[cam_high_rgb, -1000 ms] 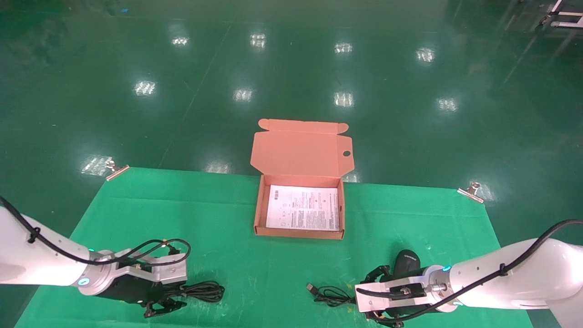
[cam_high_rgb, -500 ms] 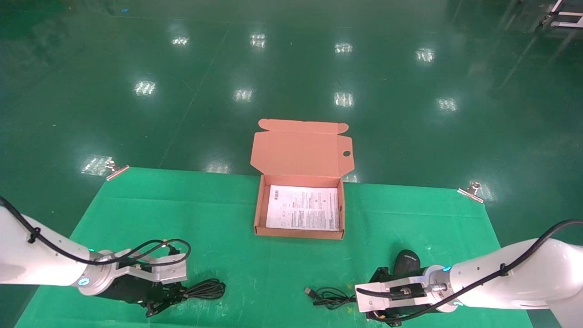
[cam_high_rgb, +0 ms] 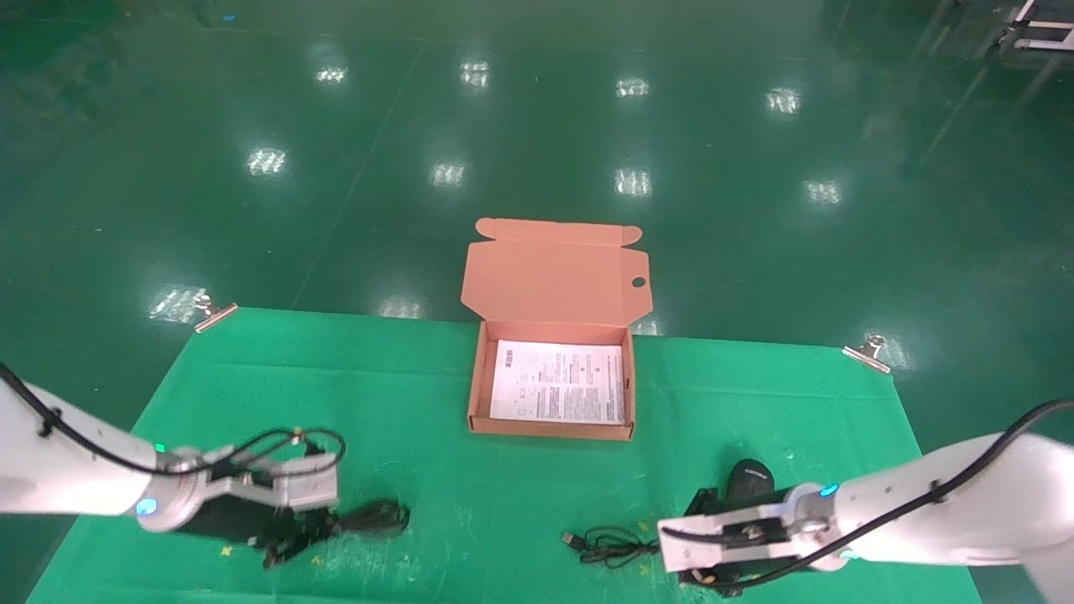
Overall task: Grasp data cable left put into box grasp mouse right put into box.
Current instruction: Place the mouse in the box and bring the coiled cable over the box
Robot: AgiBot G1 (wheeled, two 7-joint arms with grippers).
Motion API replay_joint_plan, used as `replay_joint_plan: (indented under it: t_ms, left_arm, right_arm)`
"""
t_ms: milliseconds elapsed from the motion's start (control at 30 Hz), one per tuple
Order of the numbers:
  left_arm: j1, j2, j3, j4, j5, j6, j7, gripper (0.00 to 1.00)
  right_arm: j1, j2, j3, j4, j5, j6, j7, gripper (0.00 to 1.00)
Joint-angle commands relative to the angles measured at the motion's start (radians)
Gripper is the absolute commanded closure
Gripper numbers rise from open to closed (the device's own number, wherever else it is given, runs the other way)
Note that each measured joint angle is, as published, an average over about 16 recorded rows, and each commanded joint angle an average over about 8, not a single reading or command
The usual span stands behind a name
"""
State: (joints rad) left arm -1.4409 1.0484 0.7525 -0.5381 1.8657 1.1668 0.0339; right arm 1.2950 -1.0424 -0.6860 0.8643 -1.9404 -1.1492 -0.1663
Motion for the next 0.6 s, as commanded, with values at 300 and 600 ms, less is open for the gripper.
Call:
replay_joint_plan:
  t_ms: [300, 600]
  left_arm:
    - [-0.015, -0.081, -0.044, -0.200, -0.042, -0.017, 0.011, 1.00]
    - [-0.013, -0.131, -0.081, -0.461, -0.024, -0.106, -0.063, 1.00]
  right_arm:
    - [0.061, 0.133, 0.087, 0.145, 0.065, -0.014, 0.074, 1.00]
    - [0.128, 0.192, 0.183, 0.271, 0.107, 0.081, 0.142, 1.00]
